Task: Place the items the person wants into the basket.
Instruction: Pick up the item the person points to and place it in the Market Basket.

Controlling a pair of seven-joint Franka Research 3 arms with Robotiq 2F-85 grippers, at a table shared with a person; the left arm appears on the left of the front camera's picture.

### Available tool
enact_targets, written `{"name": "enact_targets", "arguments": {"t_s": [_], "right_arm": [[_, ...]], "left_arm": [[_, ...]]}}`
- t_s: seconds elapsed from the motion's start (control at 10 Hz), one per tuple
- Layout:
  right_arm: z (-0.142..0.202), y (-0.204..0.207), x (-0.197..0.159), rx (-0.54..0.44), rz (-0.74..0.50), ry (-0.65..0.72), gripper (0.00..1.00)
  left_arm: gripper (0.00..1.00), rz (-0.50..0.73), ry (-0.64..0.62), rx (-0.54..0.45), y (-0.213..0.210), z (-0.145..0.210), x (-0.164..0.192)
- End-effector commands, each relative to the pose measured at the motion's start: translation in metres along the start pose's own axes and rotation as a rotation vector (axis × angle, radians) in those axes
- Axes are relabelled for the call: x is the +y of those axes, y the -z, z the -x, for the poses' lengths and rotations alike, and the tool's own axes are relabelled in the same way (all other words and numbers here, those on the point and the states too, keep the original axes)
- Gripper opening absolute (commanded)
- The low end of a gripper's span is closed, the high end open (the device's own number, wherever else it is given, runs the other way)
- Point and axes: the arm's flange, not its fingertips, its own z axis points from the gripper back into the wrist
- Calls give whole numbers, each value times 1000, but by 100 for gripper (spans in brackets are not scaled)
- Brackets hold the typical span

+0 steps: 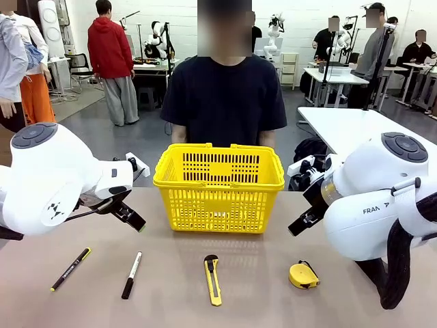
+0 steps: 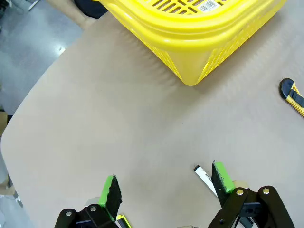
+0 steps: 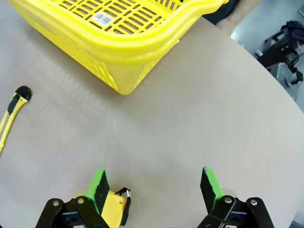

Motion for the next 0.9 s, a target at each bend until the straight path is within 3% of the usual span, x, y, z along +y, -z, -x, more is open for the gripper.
{"name": "enact_targets", "arguments": {"t_s": [0.0,0.8], "right_arm": [[0,0,0,0,0,0,100],[0,0,0,0,0,0,100]], "left_arm": [[100,0,0,0,0,0,0],[100,0,0,0,0,0,0]]}}
